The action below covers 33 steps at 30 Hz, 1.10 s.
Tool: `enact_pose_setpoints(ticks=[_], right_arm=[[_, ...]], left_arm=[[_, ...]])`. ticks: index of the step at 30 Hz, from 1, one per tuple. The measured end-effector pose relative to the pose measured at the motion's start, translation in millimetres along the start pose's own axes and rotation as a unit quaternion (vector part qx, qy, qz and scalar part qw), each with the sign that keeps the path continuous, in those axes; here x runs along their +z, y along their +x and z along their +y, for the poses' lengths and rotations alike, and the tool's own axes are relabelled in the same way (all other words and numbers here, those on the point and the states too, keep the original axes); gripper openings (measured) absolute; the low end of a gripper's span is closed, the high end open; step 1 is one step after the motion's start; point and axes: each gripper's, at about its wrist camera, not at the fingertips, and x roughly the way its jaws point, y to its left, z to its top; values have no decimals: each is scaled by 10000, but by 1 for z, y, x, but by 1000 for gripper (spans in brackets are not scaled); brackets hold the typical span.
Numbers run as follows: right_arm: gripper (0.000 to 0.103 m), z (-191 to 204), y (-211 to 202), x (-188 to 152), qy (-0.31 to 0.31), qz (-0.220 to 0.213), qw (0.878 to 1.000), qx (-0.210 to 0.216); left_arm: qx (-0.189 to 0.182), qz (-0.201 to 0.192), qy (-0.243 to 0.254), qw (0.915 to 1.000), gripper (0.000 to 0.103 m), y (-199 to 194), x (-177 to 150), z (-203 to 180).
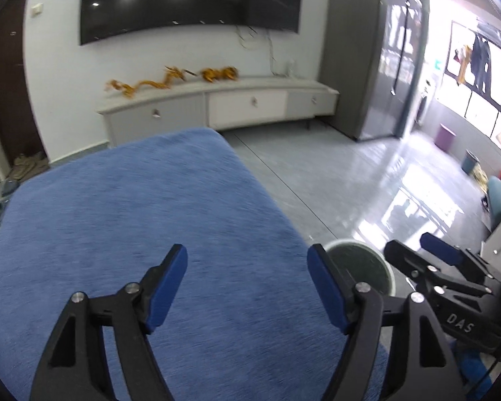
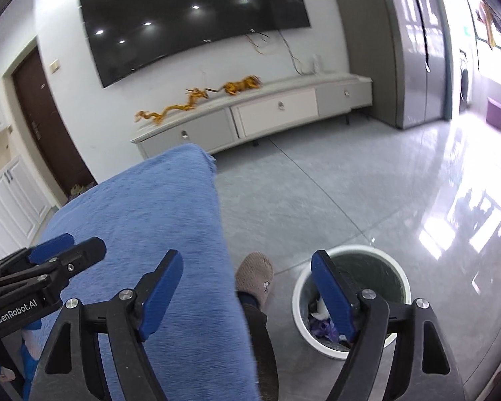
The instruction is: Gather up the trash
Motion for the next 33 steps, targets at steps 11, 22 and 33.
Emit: enact_pose_setpoints(ticks=[11, 22, 33], right_arm=[[89, 56, -13, -2, -634, -302, 9975, -81], [99, 60, -2, -14, -705, -333, 9964, -323], [102, 56, 1, -17, -682, -410, 9955, -509]], left_arm=[[561, -377, -257, 9974, 76, -36, -16, 48], [1034, -428, -209, 9935, 86, -32, -21, 58], [1125, -498, -158, 9923, 91, -30, -24, 59]])
